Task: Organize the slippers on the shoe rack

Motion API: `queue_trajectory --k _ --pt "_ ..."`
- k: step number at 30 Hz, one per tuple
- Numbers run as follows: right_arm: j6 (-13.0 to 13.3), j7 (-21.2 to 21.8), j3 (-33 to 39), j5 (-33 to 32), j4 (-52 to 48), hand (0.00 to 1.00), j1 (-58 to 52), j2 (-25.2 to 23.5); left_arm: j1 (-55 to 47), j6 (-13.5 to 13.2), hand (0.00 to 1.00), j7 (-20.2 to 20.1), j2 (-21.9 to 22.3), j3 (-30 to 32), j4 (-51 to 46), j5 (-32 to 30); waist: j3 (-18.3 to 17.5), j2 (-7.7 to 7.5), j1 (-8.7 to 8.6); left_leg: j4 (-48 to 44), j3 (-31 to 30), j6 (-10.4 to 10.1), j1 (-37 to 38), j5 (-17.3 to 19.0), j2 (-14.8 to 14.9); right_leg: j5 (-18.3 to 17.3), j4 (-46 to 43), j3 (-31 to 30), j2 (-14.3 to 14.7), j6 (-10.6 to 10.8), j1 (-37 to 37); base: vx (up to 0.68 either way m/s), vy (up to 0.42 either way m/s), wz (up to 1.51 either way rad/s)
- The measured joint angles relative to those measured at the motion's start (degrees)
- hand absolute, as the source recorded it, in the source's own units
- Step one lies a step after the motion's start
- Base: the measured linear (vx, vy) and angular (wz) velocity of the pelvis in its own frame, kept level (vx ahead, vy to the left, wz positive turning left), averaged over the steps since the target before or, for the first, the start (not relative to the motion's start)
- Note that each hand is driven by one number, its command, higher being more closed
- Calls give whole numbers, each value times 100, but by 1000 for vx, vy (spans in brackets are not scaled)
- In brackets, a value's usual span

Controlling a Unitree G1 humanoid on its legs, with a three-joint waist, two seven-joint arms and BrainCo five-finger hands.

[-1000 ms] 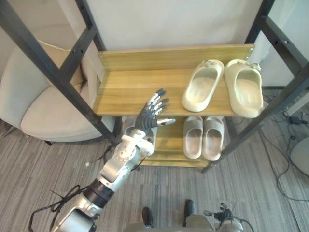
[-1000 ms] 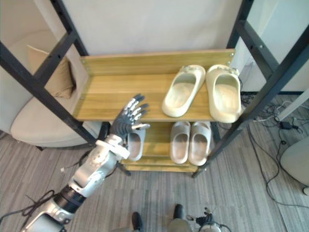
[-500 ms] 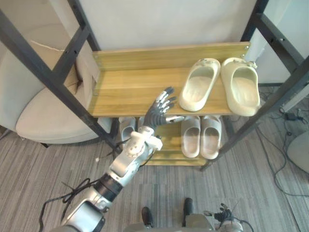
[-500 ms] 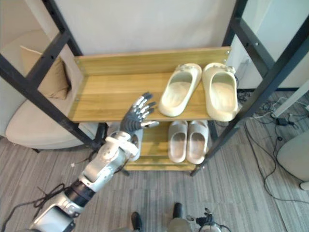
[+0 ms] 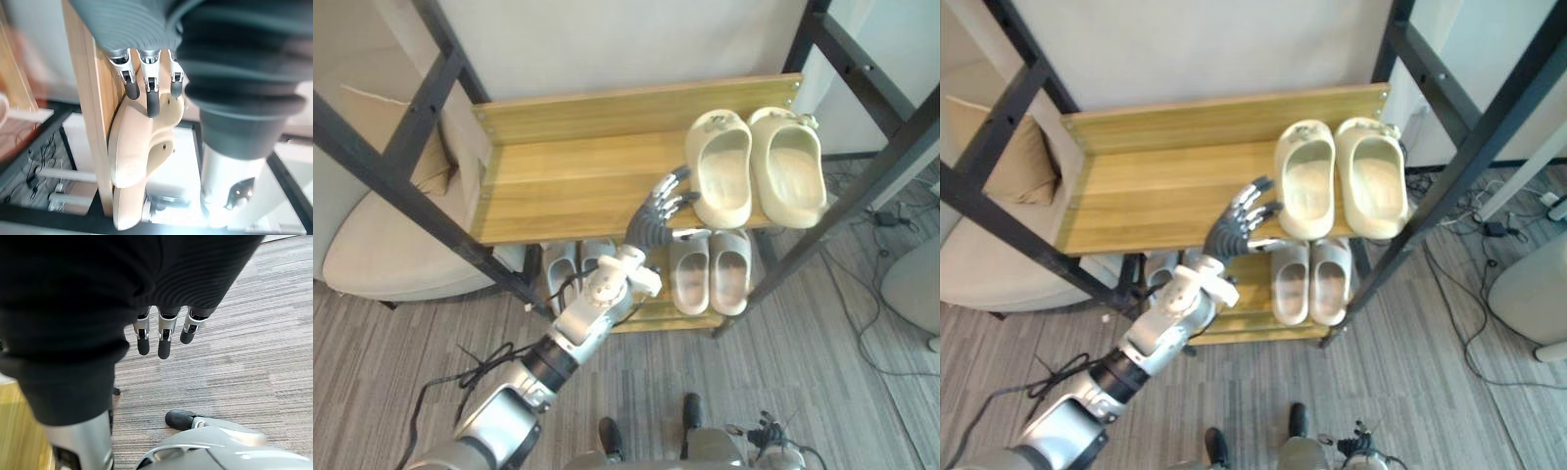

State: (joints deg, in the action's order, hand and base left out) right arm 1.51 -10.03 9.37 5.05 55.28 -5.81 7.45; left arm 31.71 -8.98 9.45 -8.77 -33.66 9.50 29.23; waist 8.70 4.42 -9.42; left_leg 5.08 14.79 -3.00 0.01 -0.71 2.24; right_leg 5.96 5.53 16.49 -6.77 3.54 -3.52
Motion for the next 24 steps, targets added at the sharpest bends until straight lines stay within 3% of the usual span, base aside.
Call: queue_trajectory --k 10,24 --pt "2 -9 117 -4 -32 0 7 -19 79 -167 0 54 -2 29 141 -131 21 35 3 0 63 -47 -11 37 7 0 0 -92 32 0 -46 10 -10 -4" --pt "8 3 119 -6 -41 0 20 -3 241 45 0 35 -324 364 295 -204 73 114 5 -31 -175 -12 22 7 11 -8 -1 167 12 3 129 -6 -7 8"
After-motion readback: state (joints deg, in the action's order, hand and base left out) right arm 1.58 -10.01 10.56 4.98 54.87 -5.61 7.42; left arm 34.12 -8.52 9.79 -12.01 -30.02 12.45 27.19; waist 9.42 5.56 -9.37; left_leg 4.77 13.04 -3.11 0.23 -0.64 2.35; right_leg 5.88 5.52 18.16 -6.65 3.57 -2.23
